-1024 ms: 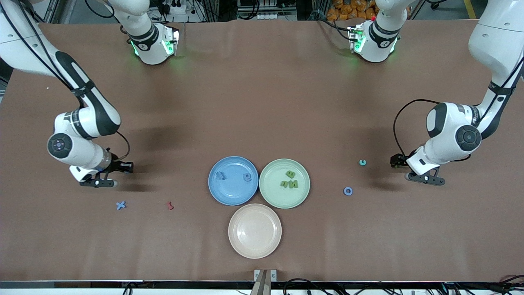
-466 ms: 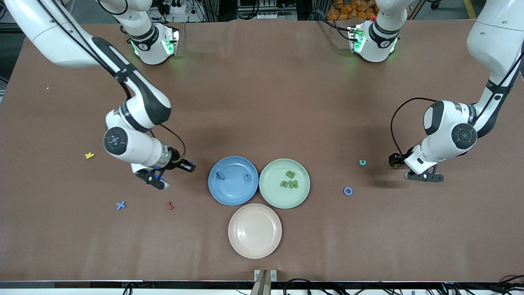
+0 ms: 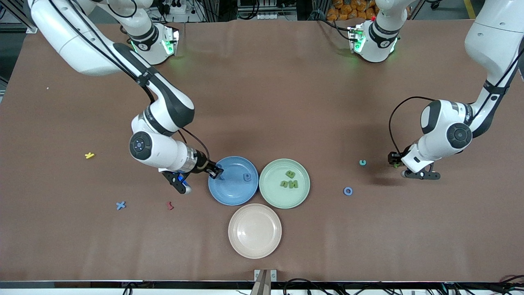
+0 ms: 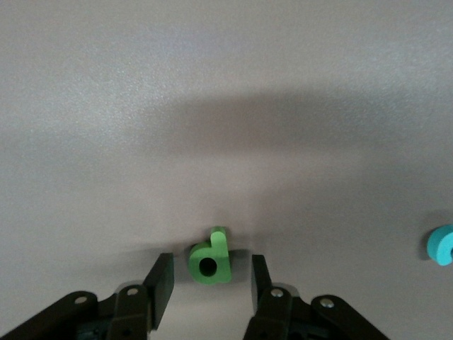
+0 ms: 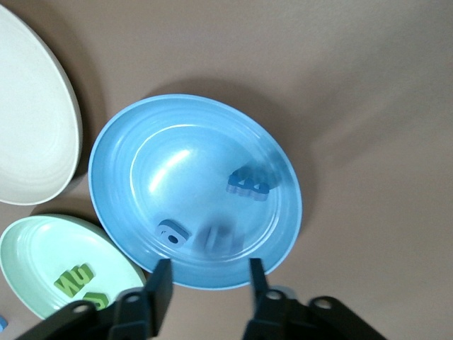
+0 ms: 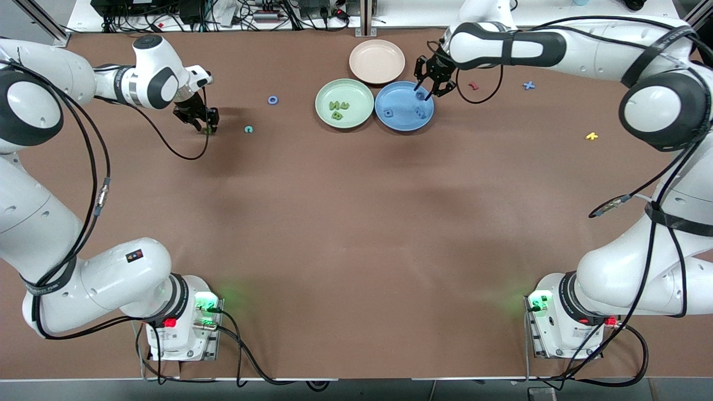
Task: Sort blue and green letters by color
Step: 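Drop the e on the blue plate while the left gripper lifts the d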
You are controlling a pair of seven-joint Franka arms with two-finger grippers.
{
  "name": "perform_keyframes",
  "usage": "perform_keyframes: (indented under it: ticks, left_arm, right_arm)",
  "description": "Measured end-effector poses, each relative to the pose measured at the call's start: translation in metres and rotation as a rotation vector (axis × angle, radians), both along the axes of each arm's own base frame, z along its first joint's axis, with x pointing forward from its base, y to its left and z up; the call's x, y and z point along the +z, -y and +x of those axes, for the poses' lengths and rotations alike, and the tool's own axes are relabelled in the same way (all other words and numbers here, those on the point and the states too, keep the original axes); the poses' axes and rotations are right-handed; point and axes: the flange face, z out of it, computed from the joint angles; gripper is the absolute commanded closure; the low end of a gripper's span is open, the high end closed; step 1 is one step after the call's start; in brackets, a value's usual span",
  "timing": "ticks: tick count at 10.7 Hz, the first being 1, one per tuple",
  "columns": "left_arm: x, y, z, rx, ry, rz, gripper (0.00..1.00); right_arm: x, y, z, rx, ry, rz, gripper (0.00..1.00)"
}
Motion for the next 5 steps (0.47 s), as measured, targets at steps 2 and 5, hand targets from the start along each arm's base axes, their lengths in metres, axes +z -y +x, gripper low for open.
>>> perform_keyframes:
  ticks: [2,5]
  left_arm:
    - [-0.002,0.000,-0.001,-0.010,-0.002,0.010,0.63]
    - [-0.002,0.001,-0.001,-0.016,0.001,0.013,0.80]
  right_arm:
    - [-0.005,-0.006,0.001,0.001,-0.001,-0.007,0.00]
    - [-0.016,0.020,0.009,0.039,-0.010,-0.050,0.00]
